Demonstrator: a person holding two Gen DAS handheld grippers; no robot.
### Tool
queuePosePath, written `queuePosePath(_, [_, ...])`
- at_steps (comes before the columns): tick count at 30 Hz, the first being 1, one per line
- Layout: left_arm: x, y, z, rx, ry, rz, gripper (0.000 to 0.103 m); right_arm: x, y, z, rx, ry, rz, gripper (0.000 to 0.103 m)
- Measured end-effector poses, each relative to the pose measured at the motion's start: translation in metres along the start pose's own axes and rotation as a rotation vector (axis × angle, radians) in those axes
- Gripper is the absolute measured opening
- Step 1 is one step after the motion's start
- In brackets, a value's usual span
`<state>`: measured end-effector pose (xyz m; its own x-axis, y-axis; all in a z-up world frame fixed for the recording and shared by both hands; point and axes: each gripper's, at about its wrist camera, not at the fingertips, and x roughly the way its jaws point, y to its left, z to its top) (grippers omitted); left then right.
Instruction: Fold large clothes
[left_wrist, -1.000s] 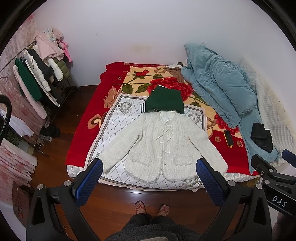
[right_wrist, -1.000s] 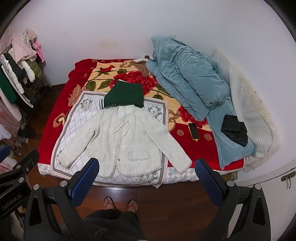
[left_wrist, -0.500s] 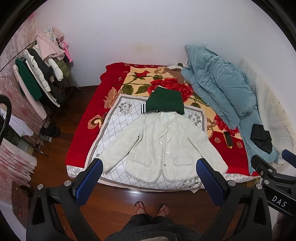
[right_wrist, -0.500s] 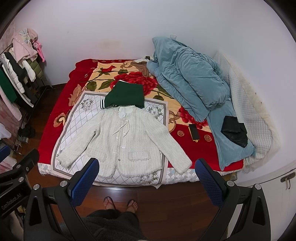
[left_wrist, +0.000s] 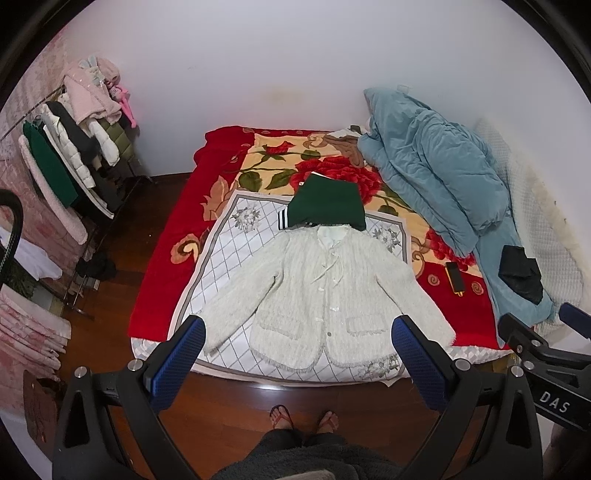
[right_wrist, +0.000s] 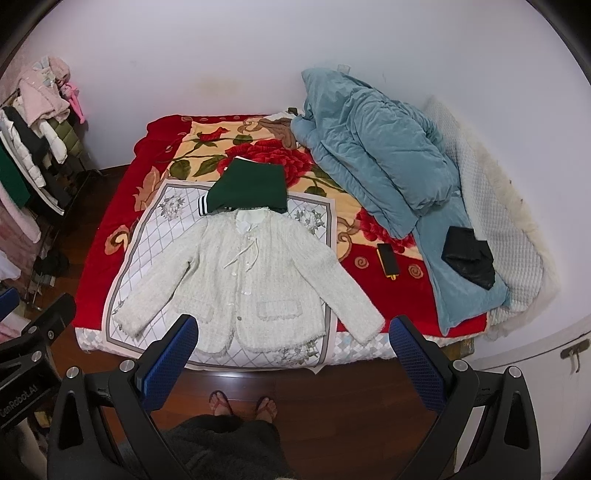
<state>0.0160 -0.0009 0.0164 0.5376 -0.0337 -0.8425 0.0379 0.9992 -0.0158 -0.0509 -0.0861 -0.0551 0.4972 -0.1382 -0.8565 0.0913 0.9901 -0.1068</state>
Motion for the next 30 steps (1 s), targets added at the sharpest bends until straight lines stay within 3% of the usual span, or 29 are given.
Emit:
queuePosePath(5, [0.049,0.011,0.022,-0.011,-0.039,-0.005,0.103,0.044,-0.008,0.003,0.072,-0.011,0.005,0.103])
queuePosePath(8, [0.093,0.013,0.031,0.004,-0.053,0.052,0.103,0.093,-0.030,0.004,0.163,0.009,-0.017,0.103])
queuePosePath(12, [0.164,0.002,0.039,0.033,-0.032,0.136,0.103,0.182,-0.082,-0.003,0.331,0.099,-0.089,0.102])
queuePosePath(16, [0.236,-0.016,0.044,0.042,0.022,0.181,0.103,0.284,-0.138,-0.022,0.499,0.215,-0.087,0.085])
queuePosePath(23, [0.361,-0.055,0.037,0.057,0.104,0.263,0.103,0.488,-0.226,-0.100,0.907,0.399,0.108,0.083])
queuePosePath(30, [0.497,-0.091,-0.007,0.097,0.283,0.277,0.103,0.662,-0.254,-0.198,1.231,0.514,0.198,0.083])
